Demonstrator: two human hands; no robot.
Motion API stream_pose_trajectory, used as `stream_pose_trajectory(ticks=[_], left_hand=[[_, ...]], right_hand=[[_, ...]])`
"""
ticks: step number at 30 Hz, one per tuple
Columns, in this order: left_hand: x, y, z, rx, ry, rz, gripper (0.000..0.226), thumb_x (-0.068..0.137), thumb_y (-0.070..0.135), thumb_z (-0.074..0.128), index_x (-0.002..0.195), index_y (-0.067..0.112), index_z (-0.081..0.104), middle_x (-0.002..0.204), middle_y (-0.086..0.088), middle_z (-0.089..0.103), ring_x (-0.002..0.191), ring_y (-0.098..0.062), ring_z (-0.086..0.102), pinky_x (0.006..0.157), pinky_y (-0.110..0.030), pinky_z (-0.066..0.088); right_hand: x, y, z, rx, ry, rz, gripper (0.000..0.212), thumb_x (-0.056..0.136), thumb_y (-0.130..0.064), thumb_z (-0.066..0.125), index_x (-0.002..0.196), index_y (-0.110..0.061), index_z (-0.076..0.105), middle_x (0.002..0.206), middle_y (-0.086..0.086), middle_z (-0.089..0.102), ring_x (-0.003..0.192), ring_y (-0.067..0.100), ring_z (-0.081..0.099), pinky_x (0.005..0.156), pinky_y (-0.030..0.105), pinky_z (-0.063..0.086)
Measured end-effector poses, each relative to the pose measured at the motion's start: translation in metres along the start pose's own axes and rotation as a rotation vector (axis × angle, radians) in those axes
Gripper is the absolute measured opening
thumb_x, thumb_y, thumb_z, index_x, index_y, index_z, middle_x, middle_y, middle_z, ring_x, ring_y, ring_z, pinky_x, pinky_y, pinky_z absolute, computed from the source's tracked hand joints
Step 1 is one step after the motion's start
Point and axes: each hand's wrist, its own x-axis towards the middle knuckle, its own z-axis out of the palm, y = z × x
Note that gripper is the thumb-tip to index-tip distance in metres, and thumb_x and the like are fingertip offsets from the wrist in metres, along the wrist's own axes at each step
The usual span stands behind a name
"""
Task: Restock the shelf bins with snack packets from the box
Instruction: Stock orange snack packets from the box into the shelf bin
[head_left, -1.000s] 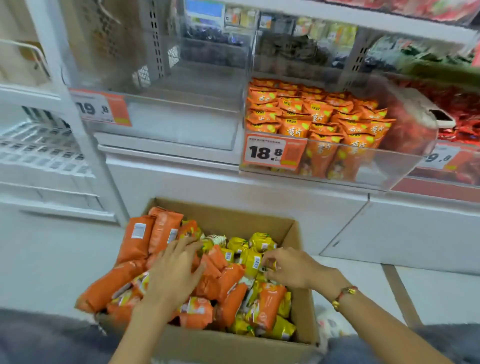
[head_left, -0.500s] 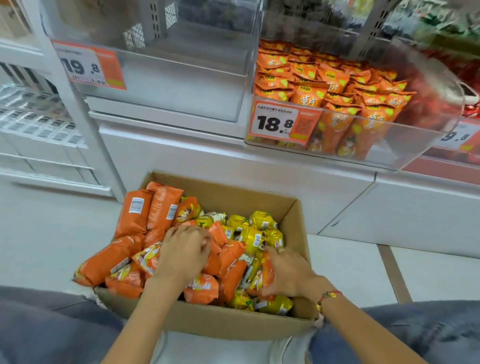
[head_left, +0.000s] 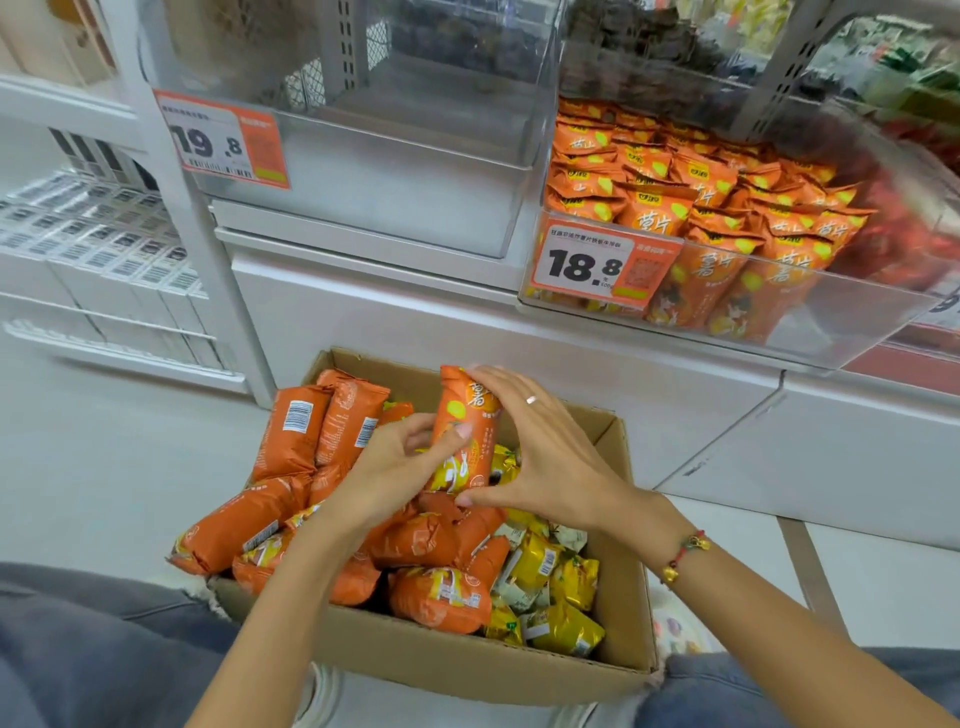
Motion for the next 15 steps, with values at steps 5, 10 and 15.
stream_pose_trajectory(ticks=[5,10,15], left_hand=[[-0.002,-0.002,-0.023,-0.167,0.269,-0.006,0.018,0.095,0.036,0.054,0.111,0.027,0.057,0.104,0.008,0.067,0.090,-0.002,0.064,0.065,-0.012,0.047],[0.000,-0.005,-0.042,-0.216,0.336,-0.043,0.056,0.088,0.048,0.060,0.134,0.018,0.051,0.131,-0.003,0.059,0.117,-0.018,0.058,0.094,-0.034,0.051],[0.002,-0.002,-0.040,-0.406,0.289,-0.109,0.032,0.090,0.042,0.061,0.117,0.026,0.061,0.111,0.002,0.070,0.101,-0.015,0.068,0.085,-0.032,0.054]], right_hand=[[0.015,0.024,0.029,0.237,-0.148,0.374,0.086,0.086,-0.052,0.061,0.152,-0.023,0.015,0.158,-0.005,0.016,0.145,0.013,0.014,0.116,0.032,0.021],[0.034,0.051,0.074,0.052,-0.289,0.497,0.049,0.093,-0.042,0.055,0.130,-0.009,0.058,0.135,0.010,0.055,0.128,0.024,0.047,0.102,0.031,0.039],[0.045,0.057,0.106,0.010,-0.310,0.580,0.042,0.090,-0.047,0.057,0.059,-0.019,0.054,0.077,0.008,0.060,0.094,0.029,0.062,0.071,0.031,0.041]])
